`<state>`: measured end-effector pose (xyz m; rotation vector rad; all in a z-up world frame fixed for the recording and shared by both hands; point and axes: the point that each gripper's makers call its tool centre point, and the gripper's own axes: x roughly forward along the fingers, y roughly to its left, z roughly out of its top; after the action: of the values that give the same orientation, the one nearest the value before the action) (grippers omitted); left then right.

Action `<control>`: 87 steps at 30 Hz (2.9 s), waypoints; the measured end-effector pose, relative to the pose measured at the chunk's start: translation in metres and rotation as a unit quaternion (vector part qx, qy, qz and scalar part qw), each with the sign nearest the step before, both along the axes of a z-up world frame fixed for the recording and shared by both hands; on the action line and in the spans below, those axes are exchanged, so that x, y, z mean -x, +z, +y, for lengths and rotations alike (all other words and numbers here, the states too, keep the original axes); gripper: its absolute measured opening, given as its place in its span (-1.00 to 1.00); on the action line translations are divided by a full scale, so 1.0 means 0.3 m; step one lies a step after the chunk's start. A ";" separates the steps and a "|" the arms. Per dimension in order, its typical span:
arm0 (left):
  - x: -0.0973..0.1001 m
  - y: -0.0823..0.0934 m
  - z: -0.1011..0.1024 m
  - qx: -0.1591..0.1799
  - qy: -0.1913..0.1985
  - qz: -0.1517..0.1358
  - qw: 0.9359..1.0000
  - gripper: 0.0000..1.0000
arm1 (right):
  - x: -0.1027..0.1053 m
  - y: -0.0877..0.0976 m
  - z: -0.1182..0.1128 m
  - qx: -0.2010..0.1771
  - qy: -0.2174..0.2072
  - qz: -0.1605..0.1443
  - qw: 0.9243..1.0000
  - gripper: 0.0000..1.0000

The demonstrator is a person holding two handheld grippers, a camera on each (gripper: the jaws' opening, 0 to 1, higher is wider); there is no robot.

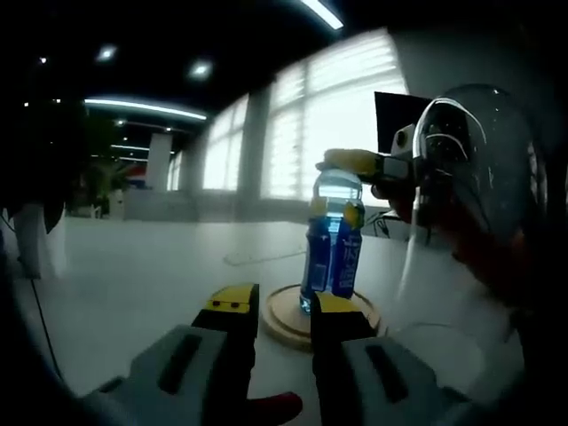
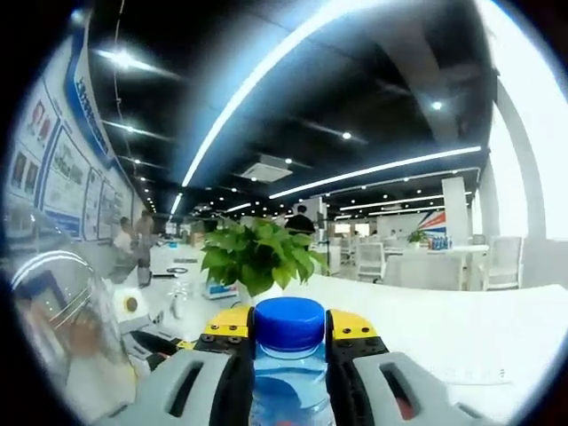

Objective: Open the cover put in the Mizone put the cover back on

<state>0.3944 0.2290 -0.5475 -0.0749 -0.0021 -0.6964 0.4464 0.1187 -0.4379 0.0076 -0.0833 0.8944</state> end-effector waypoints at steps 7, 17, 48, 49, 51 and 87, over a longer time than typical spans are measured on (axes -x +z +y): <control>0.008 0.009 -0.010 0.002 -0.008 -0.008 1.000 -0.66 | 0.020 0.023 -0.023 0.007 -0.003 -0.012 1.000 -0.52; 0.038 0.028 -0.034 -0.008 -0.022 -0.030 0.999 -0.66 | 0.044 0.053 -0.058 0.001 -0.017 -0.019 1.000 -0.52; 0.080 0.059 -0.065 -0.019 -0.050 -0.056 0.997 -0.66 | 0.247 -0.142 -0.412 -0.026 -0.087 0.012 0.996 -0.53; 0.080 0.058 -0.066 -0.019 -0.051 -0.056 0.997 -0.66 | 0.256 -0.154 -0.420 -0.025 -0.088 0.014 0.996 -0.53; 0.079 0.055 -0.066 -0.019 -0.052 -0.054 0.997 -0.66 | 0.272 -0.171 -0.433 -0.020 -0.089 0.013 0.996 -0.53; 0.292 0.076 -0.021 -0.012 -0.218 -0.049 0.975 -0.69 | 0.416 -0.278 -0.487 -0.097 0.044 0.034 0.994 -0.36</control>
<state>0.3069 0.2227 -0.5248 -0.0175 -0.0740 -1.1384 0.3217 -0.0274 -0.5212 0.2252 -0.1061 0.9698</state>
